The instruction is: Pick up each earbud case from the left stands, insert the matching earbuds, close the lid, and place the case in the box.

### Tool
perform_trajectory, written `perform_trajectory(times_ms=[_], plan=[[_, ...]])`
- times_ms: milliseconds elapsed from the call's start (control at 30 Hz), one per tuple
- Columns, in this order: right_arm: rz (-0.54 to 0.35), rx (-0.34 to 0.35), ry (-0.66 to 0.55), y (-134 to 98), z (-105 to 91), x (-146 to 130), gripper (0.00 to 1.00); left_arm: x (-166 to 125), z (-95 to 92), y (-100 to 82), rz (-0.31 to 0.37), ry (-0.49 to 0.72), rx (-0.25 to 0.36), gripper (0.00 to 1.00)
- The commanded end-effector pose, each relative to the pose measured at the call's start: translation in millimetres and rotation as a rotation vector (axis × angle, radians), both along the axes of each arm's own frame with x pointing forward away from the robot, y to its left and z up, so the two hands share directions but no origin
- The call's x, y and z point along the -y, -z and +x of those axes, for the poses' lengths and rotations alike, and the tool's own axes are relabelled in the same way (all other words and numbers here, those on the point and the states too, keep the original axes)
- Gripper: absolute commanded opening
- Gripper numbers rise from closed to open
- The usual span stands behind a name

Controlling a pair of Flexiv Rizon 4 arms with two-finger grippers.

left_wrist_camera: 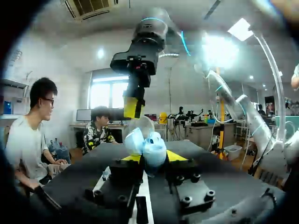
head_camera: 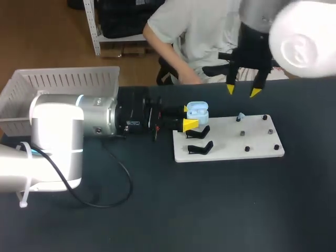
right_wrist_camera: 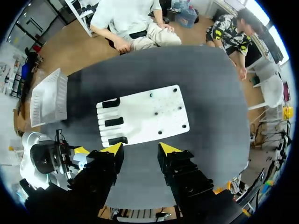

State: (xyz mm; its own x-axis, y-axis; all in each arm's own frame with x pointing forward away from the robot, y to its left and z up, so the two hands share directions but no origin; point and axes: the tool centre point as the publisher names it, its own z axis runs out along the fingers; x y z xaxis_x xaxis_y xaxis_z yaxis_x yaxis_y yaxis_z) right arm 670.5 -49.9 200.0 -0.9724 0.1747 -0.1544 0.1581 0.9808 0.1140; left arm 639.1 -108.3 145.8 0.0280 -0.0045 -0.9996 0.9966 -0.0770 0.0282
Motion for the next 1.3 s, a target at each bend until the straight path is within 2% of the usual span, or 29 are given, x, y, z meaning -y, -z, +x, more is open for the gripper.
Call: perform_trajectory(times_ms=[33, 400, 733, 1300], plan=[[0.142, 0.008, -0.058, 22.0, 14.2, 12.4, 0.45, 0.3, -1.3, 0.8, -0.004, -0.006, 0.004, 0.00], [0.100, -0.056, -0.111, 79.5, 47.0, 29.0, 0.44, 0.3, -1.3, 0.8, -0.004, -0.006, 0.004, 0.00], [0.080, -0.091, -0.153, 121.2, 65.7, 34.6, 0.44, 0.3, -1.3, 0.8, -0.004, -0.006, 0.004, 0.00], [0.085, -0.121, -0.172, 155.3, 91.9, 33.3, 0.42, 0.3, -1.3, 0.8, -0.004, -0.006, 0.004, 0.00]])
